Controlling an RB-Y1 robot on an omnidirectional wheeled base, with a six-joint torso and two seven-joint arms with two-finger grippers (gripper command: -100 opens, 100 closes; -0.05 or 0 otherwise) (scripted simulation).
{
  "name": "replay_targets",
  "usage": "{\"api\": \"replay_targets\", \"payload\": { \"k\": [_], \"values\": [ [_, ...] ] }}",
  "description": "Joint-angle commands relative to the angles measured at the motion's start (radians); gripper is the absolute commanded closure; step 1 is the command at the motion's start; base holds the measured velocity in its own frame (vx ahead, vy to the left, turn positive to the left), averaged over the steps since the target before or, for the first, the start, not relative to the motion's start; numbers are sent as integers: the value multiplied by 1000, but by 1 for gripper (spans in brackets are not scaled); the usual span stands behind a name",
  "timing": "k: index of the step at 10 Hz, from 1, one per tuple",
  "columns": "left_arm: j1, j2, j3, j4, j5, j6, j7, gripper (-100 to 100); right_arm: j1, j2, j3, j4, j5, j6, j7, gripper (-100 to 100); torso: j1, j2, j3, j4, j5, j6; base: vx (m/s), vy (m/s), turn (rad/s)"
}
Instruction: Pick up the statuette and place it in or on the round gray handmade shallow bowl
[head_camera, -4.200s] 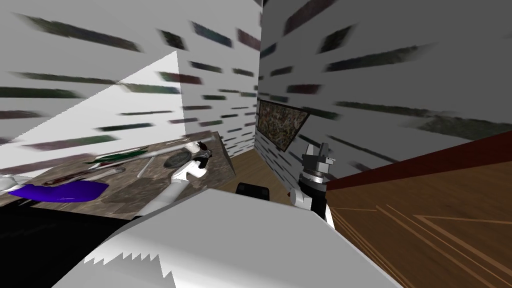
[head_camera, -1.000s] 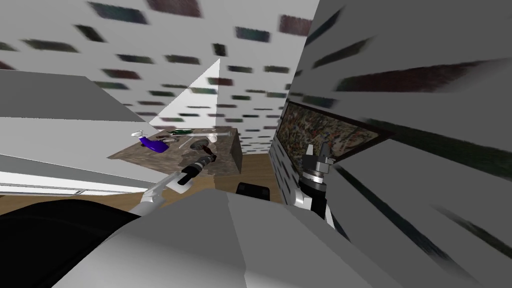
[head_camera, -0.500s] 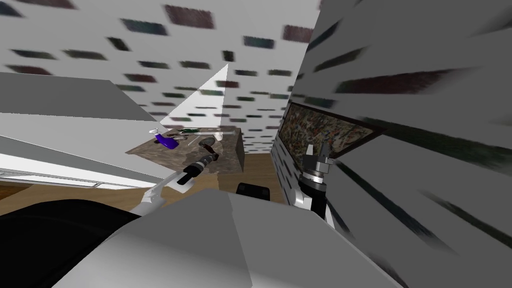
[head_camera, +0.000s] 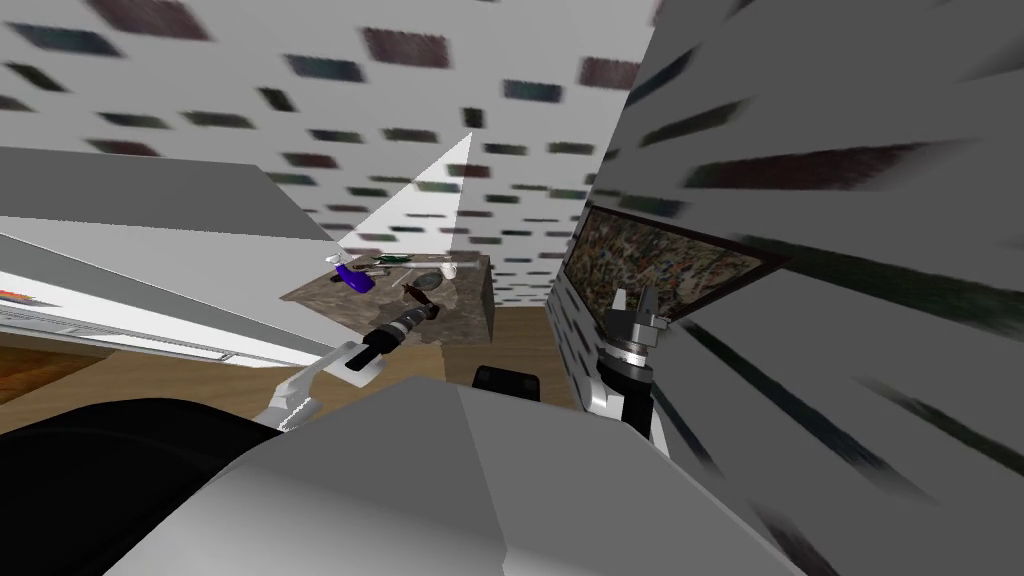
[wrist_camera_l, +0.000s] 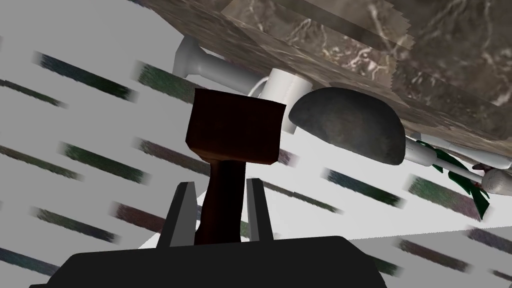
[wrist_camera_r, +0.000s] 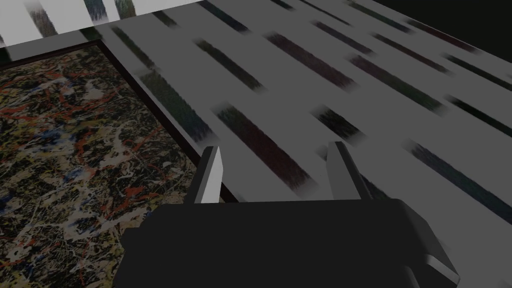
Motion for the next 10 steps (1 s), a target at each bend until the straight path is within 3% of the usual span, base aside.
{"api": "replay_targets", "payload": {
  "k": [1,5,10],
  "values": [
    [12,23,10,-30,1,3,17,100,0,0,0,0,0,0,0,0,0,0,0,0,0,0,33,114,-15],
    [10,94,38,-64,-23,24,71,100,0,0,0,0,0,0,0,0,6,-14,-8,-3,1,2,128,169,-58],
    [-4,187,79,-93,-64,52,144,100,0,0,0,0,0,0,0,0,4,-13,-7,-2,0,2,119,164,-81]
  ]
}}
